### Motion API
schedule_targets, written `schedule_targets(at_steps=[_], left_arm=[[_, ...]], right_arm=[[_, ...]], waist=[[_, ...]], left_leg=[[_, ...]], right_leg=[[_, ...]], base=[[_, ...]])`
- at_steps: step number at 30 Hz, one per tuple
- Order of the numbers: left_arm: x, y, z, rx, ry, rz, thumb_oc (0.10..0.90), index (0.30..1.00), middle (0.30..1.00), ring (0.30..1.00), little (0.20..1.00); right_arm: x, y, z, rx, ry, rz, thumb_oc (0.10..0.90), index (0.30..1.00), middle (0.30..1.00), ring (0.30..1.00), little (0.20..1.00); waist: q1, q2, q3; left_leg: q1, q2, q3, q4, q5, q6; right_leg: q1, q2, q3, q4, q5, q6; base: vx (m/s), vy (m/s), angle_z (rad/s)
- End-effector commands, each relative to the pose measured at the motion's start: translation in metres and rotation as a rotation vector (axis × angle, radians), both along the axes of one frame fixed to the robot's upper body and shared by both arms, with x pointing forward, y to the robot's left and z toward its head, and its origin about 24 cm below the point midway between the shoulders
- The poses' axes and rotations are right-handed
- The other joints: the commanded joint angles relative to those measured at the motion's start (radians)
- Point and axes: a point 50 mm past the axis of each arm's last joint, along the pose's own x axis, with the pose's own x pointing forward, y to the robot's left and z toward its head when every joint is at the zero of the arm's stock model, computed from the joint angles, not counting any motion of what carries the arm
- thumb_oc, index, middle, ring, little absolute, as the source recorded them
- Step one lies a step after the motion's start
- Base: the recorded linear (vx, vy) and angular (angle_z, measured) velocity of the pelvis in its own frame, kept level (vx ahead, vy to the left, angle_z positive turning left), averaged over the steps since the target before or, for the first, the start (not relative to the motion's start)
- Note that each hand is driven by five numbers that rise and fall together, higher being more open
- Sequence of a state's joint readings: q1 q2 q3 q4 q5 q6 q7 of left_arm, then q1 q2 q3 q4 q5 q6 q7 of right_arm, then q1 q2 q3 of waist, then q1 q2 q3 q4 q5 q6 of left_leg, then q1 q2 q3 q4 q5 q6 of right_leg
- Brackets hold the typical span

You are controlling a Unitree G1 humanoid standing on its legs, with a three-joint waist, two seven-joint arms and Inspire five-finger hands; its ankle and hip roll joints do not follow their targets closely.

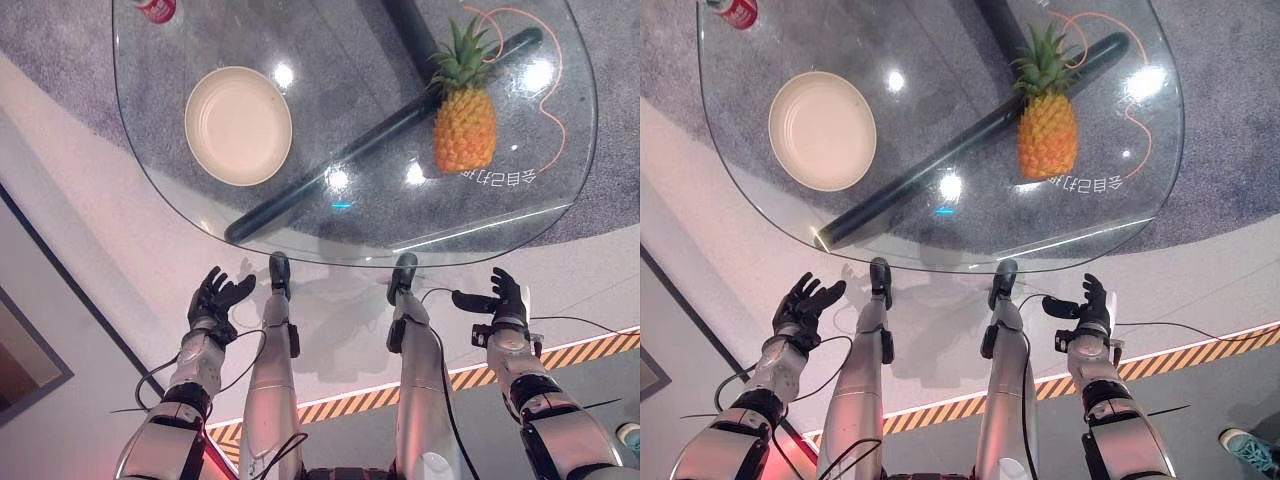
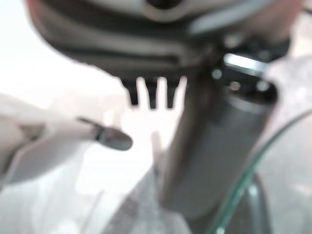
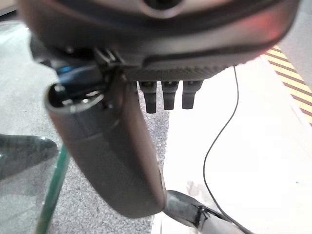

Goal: Pick up the fruit to the plate

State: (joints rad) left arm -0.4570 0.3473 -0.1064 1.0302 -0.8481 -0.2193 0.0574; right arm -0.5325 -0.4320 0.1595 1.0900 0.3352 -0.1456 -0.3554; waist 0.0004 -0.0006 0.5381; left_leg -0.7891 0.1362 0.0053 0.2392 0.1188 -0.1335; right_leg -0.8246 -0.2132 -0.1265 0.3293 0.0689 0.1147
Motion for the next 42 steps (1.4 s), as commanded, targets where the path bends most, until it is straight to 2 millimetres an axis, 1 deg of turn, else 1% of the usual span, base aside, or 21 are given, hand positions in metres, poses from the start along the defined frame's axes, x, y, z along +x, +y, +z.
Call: schedule_targets(at_steps=[1,7,9,11,13,15,16,17,19,22,26,29,33,35,37,39,40,42], left_arm=[[-0.015,0.032,0.002,0.080,0.002,0.082,0.800,0.900,0.900,0.900,0.900],[-0.015,0.035,0.003,0.100,0.006,0.072,0.800,0.900,0.900,0.900,0.900],[-0.015,0.036,0.003,0.104,0.011,0.070,0.800,0.900,0.900,0.900,0.900],[-0.018,0.041,0.002,0.105,0.015,0.071,0.800,0.900,0.900,0.900,0.900],[-0.019,0.045,0.003,0.111,0.019,0.072,0.800,0.900,0.900,0.900,0.900],[-0.019,0.045,0.003,0.114,0.020,0.073,0.800,0.900,0.900,0.900,0.900],[-0.018,0.048,0.006,0.119,0.019,0.077,0.800,0.900,0.900,0.900,0.900],[-0.018,0.050,0.007,0.122,0.019,0.077,0.800,0.900,0.900,0.900,0.900],[-0.018,0.050,0.007,0.125,0.019,0.075,0.800,0.900,0.900,0.900,0.900],[-0.017,0.051,0.008,0.133,0.020,0.071,0.800,0.900,0.900,0.900,0.900],[-0.015,0.052,0.010,0.131,0.018,0.077,0.800,0.900,0.900,0.900,0.900],[-0.015,0.051,0.009,0.125,0.017,0.080,0.800,0.900,0.900,0.900,0.900],[-0.015,0.048,0.009,0.115,0.013,0.083,0.800,0.900,0.900,0.900,0.900],[-0.016,0.046,0.008,0.111,0.013,0.085,0.800,0.900,0.900,0.900,0.900],[-0.016,0.044,0.008,0.109,0.012,0.085,0.800,0.900,0.900,0.900,0.900],[-0.017,0.043,0.006,0.105,0.012,0.086,0.800,0.900,0.900,0.900,0.900],[-0.018,0.042,0.006,0.099,0.011,0.087,0.800,0.900,0.900,0.900,0.900],[-0.019,0.040,0.004,0.091,0.009,0.086,0.800,0.900,0.900,0.900,0.900]], right_arm=[[-0.011,-0.024,0.005,-0.035,-0.027,-0.084,0.800,0.900,0.900,0.900,0.900],[-0.011,-0.033,0.008,-0.023,-0.034,-0.130,0.800,0.900,0.900,0.900,0.900],[-0.015,-0.041,0.009,0.015,-0.048,-0.207,0.800,0.900,0.900,0.900,0.900],[-0.023,-0.061,0.014,0.018,-0.058,-0.307,0.800,0.900,0.900,0.900,0.900],[-0.029,-0.079,0.023,0.000,-0.071,-0.418,0.800,0.900,0.900,0.900,0.900],[-0.030,-0.083,0.025,-0.006,-0.079,-0.445,0.800,0.900,0.900,0.900,0.900],[-0.035,-0.095,0.035,-0.016,-0.108,-0.532,0.800,0.900,0.900,0.900,0.900],[-0.037,-0.102,0.041,-0.031,-0.129,-0.587,0.800,0.900,0.900,0.900,0.900],[-0.038,-0.107,0.047,-0.037,-0.155,-0.638,0.800,0.900,0.900,0.900,0.900],[-0.040,-0.116,0.062,-0.049,-0.234,-0.753,0.800,0.900,0.900,0.900,0.900],[-0.040,-0.125,0.092,-0.065,-0.389,-0.904,0.800,0.900,0.900,0.900,0.900],[-0.040,-0.128,0.107,-0.064,-0.466,-0.962,0.800,0.900,0.900,0.900,0.900],[-0.039,-0.132,0.140,-0.064,-0.666,-1.028,0.800,0.900,0.900,0.900,0.900],[-0.036,-0.128,0.156,-0.080,-0.754,-1.021,0.800,0.900,0.900,0.900,0.900],[-0.031,-0.118,0.176,-0.098,-0.866,-1.004,0.800,0.900,0.900,0.900,0.900],[-0.028,-0.112,0.186,-0.095,-0.917,-0.981,0.800,0.900,0.900,0.900,0.900],[-0.024,-0.103,0.201,-0.106,-0.999,-0.935,0.800,0.900,0.900,0.900,0.900],[-0.021,-0.088,0.221,-0.130,-1.101,-0.848,0.800,0.900,0.900,0.900,0.900]], waist=[[0.017,-0.028,-0.018],[0.021,-0.027,-0.018],[0.022,-0.027,-0.018],[0.025,-0.027,-0.018],[0.027,-0.027,-0.018],[0.028,-0.026,-0.018],[0.029,-0.030,-0.018],[0.030,-0.031,-0.018],[0.031,-0.031,-0.018],[0.031,-0.032,-0.018],[0.026,-0.035,-0.018],[0.024,-0.033,-0.018],[0.022,-0.027,-0.018],[0.020,-0.025,-0.018],[0.016,-0.024,-0.018],[0.015,-0.023,-0.018],[0.012,-0.022,-0.018],[0.008,-0.020,-0.018]], left_leg=[[-0.081,-0.052,-0.019,0.194,-0.133,0.026],[-0.089,-0.050,-0.026,0.201,-0.136,0.025],[-0.087,-0.049,-0.026,0.202,-0.138,0.025],[-0.079,-0.045,-0.022,0.196,-0.139,0.026],[-0.082,-0.042,-0.026,0.203,-0.142,0.027],[-0.081,-0.041,-0.026,0.203,-0.143,0.027],[-0.079,-0.039,-0.024,0.201,-0.143,0.027],[-0.075,-0.037,-0.024,0.197,-0.143,0.028],[-0.072,-0.038,-0.025,0.194,-0.144,0.030],[-0.069,-0.037,-0.028,0.196,-0.151,0.032],[-0.061,-0.042,-0.024,0.175,-0.149,0.034],[-0.061,-0.043,-0.025,0.174,-0.150,0.034],[-0.063,-0.046,-0.021,0.164,-0.149,0.036],[-0.064,-0.047,-0.020,0.160,-0.147,0.036],[-0.066,-0.049,-0.019,0.156,-0.144,0.036],[-0.064,-0.050,-0.018,0.151,-0.142,0.035],[-0.064,-0.050,-0.016,0.146,-0.139,0.035],[-0.062,-0.053,-0.013,0.138,-0.135,0.036]], right_leg=[[-0.030,0.011,0.002,0.009,0.003,0.022],[-0.036,0.010,0.002,0.013,0.004,0.020],[-0.033,0.010,0.000,0.014,0.003,0.021],[-0.023,0.010,-0.009,0.011,0.001,0.022],[-0.024,0.007,-0.012,0.016,0.004,0.024],[-0.023,0.007,-0.013,0.015,0.004,0.025],[-0.016,0.008,-0.016,0.010,0.006,0.028],[-0.011,0.008,-0.019,0.005,0.009,0.030],[-0.008,0.008,-0.022,0.003,0.011,0.031],[-0.006,0.010,-0.025,0.004,0.011,0.032],[0.002,0.013,-0.030,-0.014,0.015,0.034],[0.001,0.013,-0.029,-0.017,0.015,0.033],[-0.002,0.012,-0.031,-0.021,0.013,0.034],[-0.004,0.012,-0.029,-0.022,0.012,0.033],[-0.009,0.012,-0.028,-0.024,0.013,0.033],[-0.009,0.011,-0.029,-0.025,0.013,0.033],[-0.011,0.010,-0.028,-0.026,0.013,0.032],[-0.013,0.009,-0.026,-0.030,0.013,0.032]], base=[[0.00,0.000,0.00],[0.01,-0.013,0.02],[0.02,-0.032,0.11],[0.02,-0.011,0.08],[0.00,0.000,0.00],[0.00,-0.015,0.00],[0.00,-0.041,0.02],[0.00,-0.052,0.02],[0.00,0.000,0.00],[0.00,0.000,0.00],[0.00,0.000,0.00],[0.00,0.000,0.00],[0.00,0.029,0.00],[0.00,0.000,0.00],[0.00,0.000,0.00],[-0.01,0.017,-0.01],[-0.01,0.038,0.00],[-0.01,0.046,0.00]])
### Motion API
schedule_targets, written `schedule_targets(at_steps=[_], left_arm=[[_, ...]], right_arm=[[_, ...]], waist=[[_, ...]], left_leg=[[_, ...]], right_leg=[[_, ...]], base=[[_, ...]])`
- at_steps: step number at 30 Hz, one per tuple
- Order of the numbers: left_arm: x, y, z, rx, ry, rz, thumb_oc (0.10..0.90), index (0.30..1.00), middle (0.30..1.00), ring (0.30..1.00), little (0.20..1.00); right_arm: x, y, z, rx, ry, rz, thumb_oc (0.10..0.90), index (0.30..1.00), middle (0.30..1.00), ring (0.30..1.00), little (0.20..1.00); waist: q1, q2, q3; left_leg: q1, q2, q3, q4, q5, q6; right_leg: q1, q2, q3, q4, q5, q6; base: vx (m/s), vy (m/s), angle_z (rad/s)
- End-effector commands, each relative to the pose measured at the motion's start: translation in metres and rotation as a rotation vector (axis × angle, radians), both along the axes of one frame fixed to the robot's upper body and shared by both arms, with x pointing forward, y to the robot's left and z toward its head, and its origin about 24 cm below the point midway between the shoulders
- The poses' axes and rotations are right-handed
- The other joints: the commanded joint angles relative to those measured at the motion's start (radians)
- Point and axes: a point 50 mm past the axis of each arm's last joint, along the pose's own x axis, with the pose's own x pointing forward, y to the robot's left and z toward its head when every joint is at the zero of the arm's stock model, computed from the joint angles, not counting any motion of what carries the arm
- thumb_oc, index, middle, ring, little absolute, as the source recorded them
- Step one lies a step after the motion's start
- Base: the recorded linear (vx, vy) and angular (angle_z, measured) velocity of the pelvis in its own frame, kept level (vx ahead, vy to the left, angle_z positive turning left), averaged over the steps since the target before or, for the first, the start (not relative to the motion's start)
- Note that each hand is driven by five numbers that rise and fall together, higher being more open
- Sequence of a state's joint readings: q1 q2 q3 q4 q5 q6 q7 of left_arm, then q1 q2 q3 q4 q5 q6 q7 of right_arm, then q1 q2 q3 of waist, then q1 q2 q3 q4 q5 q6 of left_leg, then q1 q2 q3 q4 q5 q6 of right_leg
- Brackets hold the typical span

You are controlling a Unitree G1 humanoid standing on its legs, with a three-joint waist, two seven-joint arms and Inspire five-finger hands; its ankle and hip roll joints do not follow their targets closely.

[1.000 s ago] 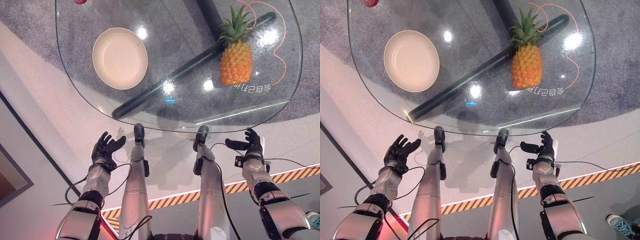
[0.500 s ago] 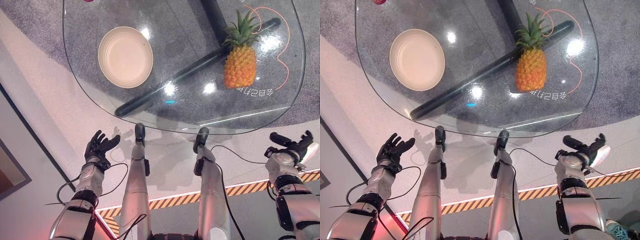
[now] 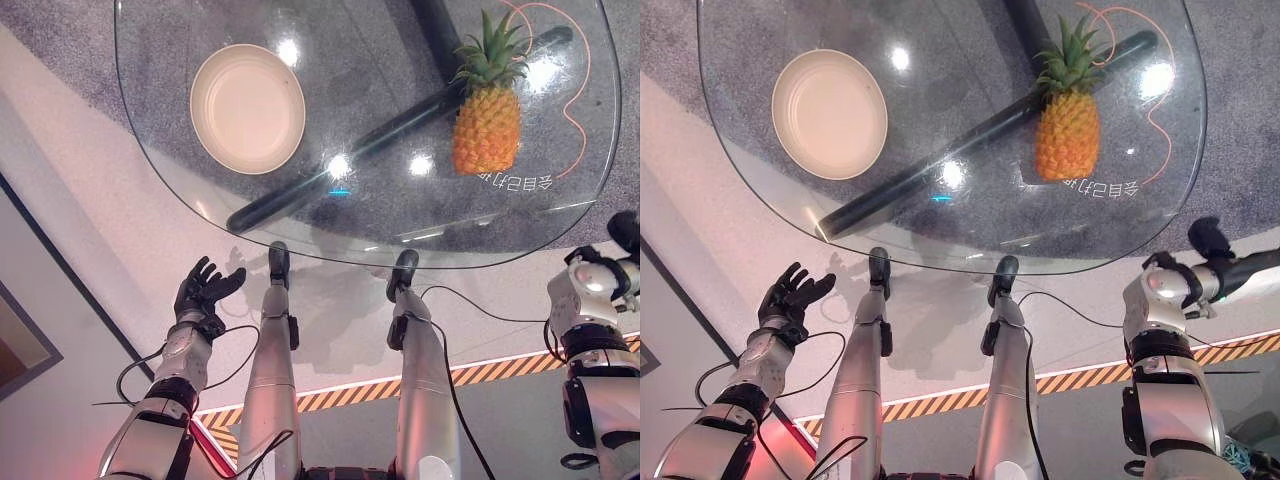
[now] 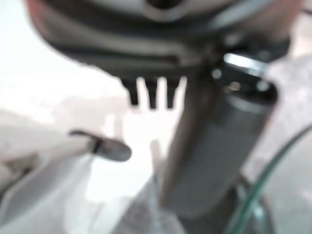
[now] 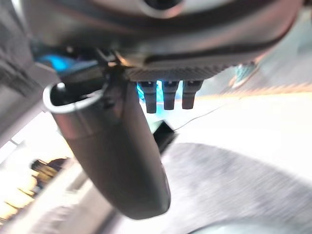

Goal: Pick up the fruit to the plate

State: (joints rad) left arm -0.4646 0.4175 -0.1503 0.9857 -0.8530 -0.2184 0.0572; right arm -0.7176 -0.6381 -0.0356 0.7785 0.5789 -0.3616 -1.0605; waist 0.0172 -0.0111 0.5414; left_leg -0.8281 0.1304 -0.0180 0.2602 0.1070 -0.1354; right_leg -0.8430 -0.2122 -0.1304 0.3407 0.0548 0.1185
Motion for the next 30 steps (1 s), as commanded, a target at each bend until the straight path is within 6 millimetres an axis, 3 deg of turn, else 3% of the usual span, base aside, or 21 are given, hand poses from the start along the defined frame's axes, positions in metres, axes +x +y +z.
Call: schedule_targets(at_steps=[1,6,11,19,30], left_arm=[[-0.026,0.025,-0.015,0.010,0.044,0.112,0.800,0.900,0.900,0.900,0.900],[-0.028,0.018,-0.019,-0.012,0.039,0.111,0.800,0.900,0.900,0.900,0.900],[-0.033,0.015,-0.025,-0.027,0.039,0.118,0.800,0.900,0.900,0.900,0.900],[-0.037,0.009,-0.031,-0.037,0.038,0.105,0.800,0.900,0.900,0.900,0.900],[-0.041,0.004,-0.036,-0.048,0.042,0.105,0.800,0.900,0.900,0.900,0.900]], right_arm=[[-0.027,-0.013,0.059,-0.290,-0.168,-0.139,0.800,0.900,0.900,0.900,0.900],[-0.026,0.026,0.084,-0.466,-0.244,-0.041,0.800,0.900,0.900,0.900,0.900],[-0.026,0.054,0.094,-0.587,-0.278,0.078,0.800,0.900,0.900,0.900,0.900],[-0.020,0.087,0.095,-0.711,-0.243,0.288,0.800,0.900,0.900,0.900,0.900],[-0.016,0.118,0.079,-0.774,-0.194,0.564,0.800,0.900,0.900,0.900,0.900]], waist=[[-0.012,-0.009,-0.021],[-0.022,0.000,-0.021],[-0.028,0.004,-0.021],[-0.029,0.007,-0.021],[-0.037,0.007,-0.021]], left_leg=[[-0.021,-0.048,0.012,0.113,-0.121,0.038],[-0.016,-0.050,0.020,0.100,-0.114,0.039],[-0.012,-0.050,0.029,0.087,-0.107,0.039],[-0.004,-0.049,0.038,0.075,-0.096,0.037],[0.003,-0.050,0.049,0.064,-0.086,0.035]], right_leg=[[0.005,0.007,-0.020,-0.043,0.027,0.027],[0.002,0.006,-0.011,-0.045,0.018,0.024],[0.002,0.005,-0.007,-0.048,0.012,0.020],[0.009,0.004,-0.010,-0.054,0.008,0.014],[0.013,0.007,-0.014,-0.055,0.004,0.011]], base=[[-0.01,0.044,-0.01],[-0.01,0.053,-0.02],[0.00,0.033,-0.02],[0.00,0.002,0.00],[0.00,0.001,0.00]])
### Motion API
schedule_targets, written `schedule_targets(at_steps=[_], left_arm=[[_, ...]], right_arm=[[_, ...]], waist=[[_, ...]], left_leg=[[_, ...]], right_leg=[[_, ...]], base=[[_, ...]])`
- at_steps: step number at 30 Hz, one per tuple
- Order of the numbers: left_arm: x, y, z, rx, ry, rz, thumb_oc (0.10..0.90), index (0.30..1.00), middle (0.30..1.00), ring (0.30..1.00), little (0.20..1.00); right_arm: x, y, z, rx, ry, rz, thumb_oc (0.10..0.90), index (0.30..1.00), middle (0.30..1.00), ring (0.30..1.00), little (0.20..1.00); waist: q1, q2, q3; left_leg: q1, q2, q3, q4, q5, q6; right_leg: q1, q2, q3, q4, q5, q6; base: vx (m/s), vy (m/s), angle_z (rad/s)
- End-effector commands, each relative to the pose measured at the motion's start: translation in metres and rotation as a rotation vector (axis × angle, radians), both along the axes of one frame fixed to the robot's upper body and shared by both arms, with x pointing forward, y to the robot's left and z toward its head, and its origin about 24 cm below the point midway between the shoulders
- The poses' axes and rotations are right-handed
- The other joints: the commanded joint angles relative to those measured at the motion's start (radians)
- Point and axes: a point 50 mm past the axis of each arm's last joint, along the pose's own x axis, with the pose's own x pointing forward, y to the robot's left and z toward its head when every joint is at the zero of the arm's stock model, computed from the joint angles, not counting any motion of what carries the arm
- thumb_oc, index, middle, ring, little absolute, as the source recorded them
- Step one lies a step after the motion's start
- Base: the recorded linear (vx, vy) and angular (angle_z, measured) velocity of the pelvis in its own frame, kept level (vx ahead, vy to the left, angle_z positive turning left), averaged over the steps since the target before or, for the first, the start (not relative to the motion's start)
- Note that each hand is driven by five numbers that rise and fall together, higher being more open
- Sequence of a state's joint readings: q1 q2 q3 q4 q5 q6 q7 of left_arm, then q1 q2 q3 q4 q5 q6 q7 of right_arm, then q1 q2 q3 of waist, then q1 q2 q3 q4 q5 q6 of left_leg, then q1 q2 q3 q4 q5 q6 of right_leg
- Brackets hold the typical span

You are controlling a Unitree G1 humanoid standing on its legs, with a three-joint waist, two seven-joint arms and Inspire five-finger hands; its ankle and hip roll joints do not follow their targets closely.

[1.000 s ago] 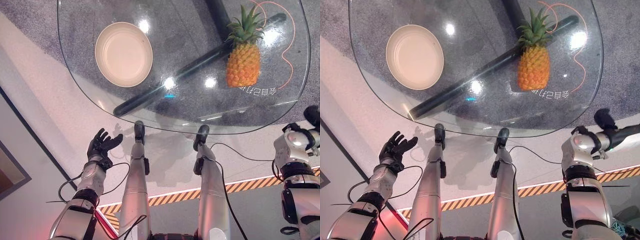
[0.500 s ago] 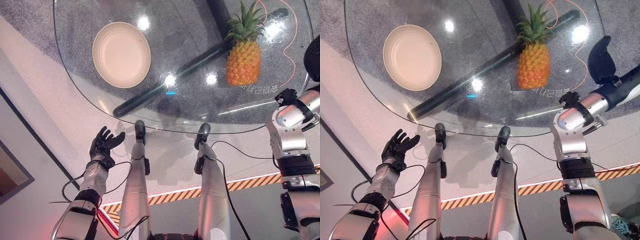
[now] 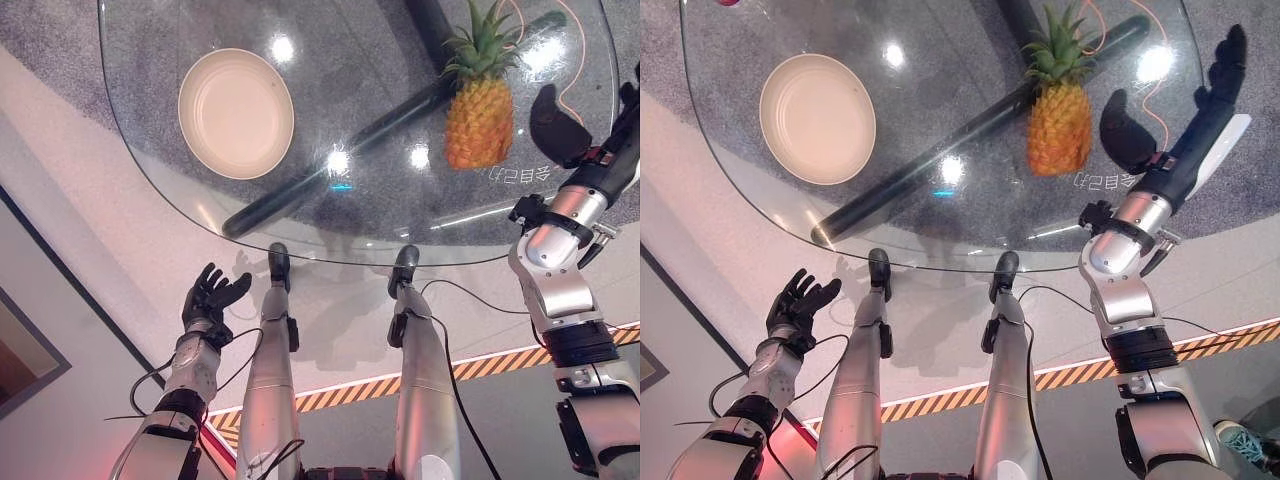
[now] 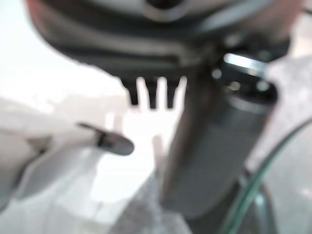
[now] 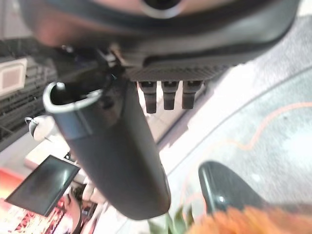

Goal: Pick up the fruit to the plate

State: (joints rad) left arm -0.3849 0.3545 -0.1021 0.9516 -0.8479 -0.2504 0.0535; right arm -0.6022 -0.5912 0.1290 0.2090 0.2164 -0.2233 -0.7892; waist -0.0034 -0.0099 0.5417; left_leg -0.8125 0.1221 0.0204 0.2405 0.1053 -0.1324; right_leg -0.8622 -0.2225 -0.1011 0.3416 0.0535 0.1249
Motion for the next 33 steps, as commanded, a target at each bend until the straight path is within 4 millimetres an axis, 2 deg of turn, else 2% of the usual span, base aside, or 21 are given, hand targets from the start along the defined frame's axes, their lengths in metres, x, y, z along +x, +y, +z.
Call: schedule_targets(at_steps=[1,15,23,33], left_arm=[[-0.024,0.014,-0.016,0.015,0.037,0.076,0.800,0.900,0.900,0.900,0.900],[-0.025,0.007,-0.020,0.008,0.046,0.062,0.800,0.900,0.900,0.900,0.900],[-0.027,0.006,-0.022,0.011,0.052,0.058,0.800,0.900,0.900,0.900,0.900],[-0.026,0.008,-0.022,0.012,0.055,0.054,0.800,0.900,0.900,0.900,0.900]], right_arm=[[-0.022,0.012,0.030,-0.126,-0.154,0.084,0.800,0.900,0.900,0.900,0.900],[-0.026,0.031,0.030,-0.161,-0.119,0.210,0.800,0.900,0.900,0.900,0.900],[-0.023,0.034,0.020,-0.146,-0.068,0.238,0.800,0.900,0.900,0.900,0.900],[-0.011,0.028,0.001,-0.108,0.056,0.191,0.800,0.900,0.900,0.900,0.900]], waist=[[-0.018,0.006,-0.022],[-0.022,0.007,-0.022],[-0.021,0.006,-0.022],[-0.018,0.008,-0.022]], left_leg=[[-0.013,-0.041,0.012,0.083,-0.083,0.032],[-0.007,-0.038,0.025,0.070,-0.072,0.031],[-0.004,-0.039,0.027,0.066,-0.069,0.031],[-0.008,-0.042,0.027,0.068,-0.067,0.033]], right_leg=[[0.031,0.017,-0.043,-0.056,0.005,0.004],[0.032,0.020,-0.044,-0.055,0.005,0.002],[0.036,0.020,-0.047,-0.058,0.006,0.002],[0.030,0.020,-0.049,-0.055,0.008,0.000]], base=[[0.00,0.000,0.00],[0.00,0.000,0.00],[0.00,0.000,0.00],[0.00,0.000,0.00]])
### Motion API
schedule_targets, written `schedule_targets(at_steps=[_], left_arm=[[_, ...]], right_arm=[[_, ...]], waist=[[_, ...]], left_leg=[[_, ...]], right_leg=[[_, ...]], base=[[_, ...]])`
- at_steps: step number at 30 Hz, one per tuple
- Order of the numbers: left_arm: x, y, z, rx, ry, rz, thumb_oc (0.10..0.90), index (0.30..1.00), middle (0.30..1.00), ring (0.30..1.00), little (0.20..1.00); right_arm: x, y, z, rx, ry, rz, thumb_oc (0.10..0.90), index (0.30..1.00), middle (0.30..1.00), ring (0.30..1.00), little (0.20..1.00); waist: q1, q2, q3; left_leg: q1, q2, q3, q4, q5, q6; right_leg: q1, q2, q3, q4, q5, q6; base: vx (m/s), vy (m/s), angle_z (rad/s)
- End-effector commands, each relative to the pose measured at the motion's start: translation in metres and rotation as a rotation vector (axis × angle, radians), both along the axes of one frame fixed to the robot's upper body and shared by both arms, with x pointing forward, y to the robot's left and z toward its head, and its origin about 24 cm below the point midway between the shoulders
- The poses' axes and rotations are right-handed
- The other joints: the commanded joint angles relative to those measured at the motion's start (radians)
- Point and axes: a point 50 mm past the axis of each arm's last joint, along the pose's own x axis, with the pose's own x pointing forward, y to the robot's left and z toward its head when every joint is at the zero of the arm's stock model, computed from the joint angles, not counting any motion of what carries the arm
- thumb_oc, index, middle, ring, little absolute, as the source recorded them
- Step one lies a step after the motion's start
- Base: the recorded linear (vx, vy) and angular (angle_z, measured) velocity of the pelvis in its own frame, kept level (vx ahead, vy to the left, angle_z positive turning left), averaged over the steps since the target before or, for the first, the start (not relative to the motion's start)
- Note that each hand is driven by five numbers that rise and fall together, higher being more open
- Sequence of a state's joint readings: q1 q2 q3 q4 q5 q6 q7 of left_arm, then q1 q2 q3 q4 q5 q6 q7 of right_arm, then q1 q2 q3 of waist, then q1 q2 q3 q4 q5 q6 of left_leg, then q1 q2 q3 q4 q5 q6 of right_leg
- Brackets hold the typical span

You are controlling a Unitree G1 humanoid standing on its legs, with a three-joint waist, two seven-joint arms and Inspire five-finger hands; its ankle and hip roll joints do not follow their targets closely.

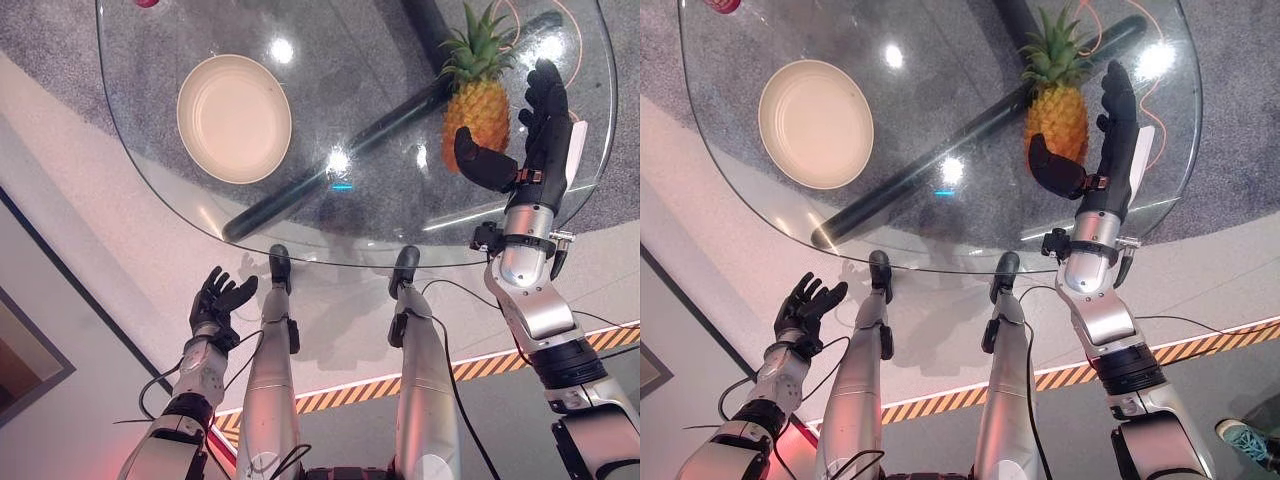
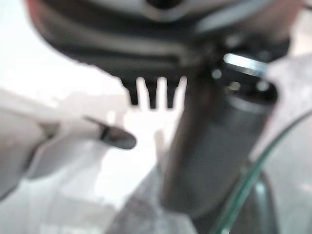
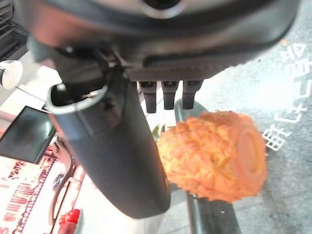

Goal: Pick up the fruit to the plate

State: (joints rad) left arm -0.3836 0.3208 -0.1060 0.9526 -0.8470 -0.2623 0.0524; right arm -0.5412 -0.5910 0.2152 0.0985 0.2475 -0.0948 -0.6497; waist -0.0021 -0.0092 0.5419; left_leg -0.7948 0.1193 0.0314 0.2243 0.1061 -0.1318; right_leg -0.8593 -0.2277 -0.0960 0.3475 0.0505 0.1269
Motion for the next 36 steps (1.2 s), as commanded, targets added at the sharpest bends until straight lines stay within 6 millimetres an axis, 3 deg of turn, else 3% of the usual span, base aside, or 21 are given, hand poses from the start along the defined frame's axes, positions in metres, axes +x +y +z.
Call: schedule_targets(at_steps=[1,18,36], left_arm=[[-0.027,0.020,-0.018,0.037,0.060,0.065,0.800,0.900,0.900,0.900,0.900],[-0.022,0.020,-0.014,0.049,0.065,0.051,0.800,0.900,0.900,0.900,0.900],[-0.020,0.017,-0.012,0.050,0.064,0.032,0.800,0.900,0.900,0.900,0.900]], right_arm=[[-0.011,0.001,0.021,0.002,-0.124,0.017,0.800,0.900,0.900,0.900,0.900],[0.009,-0.012,-0.004,0.052,0.072,-0.083,0.800,0.900,0.900,0.900,0.900],[0.018,-0.008,-0.011,0.076,0.154,-0.050,0.800,0.900,0.900,0.900,0.900]], waist=[[-0.019,0.007,-0.022],[-0.007,0.010,-0.022],[0.001,0.016,-0.022]], left_leg=[[-0.026,-0.039,0.016,0.083,-0.067,0.032],[-0.038,-0.040,0.009,0.093,-0.068,0.036],[-0.046,-0.045,0.004,0.096,-0.065,0.038]], right_leg=[[0.027,0.025,-0.055,-0.061,0.011,-0.002],[0.015,0.023,-0.059,-0.050,0.011,-0.003],[0.005,0.026,-0.059,-0.043,0.010,-0.007]], base=[[0.00,0.000,0.00],[0.00,0.000,0.00],[0.00,0.000,0.00]])
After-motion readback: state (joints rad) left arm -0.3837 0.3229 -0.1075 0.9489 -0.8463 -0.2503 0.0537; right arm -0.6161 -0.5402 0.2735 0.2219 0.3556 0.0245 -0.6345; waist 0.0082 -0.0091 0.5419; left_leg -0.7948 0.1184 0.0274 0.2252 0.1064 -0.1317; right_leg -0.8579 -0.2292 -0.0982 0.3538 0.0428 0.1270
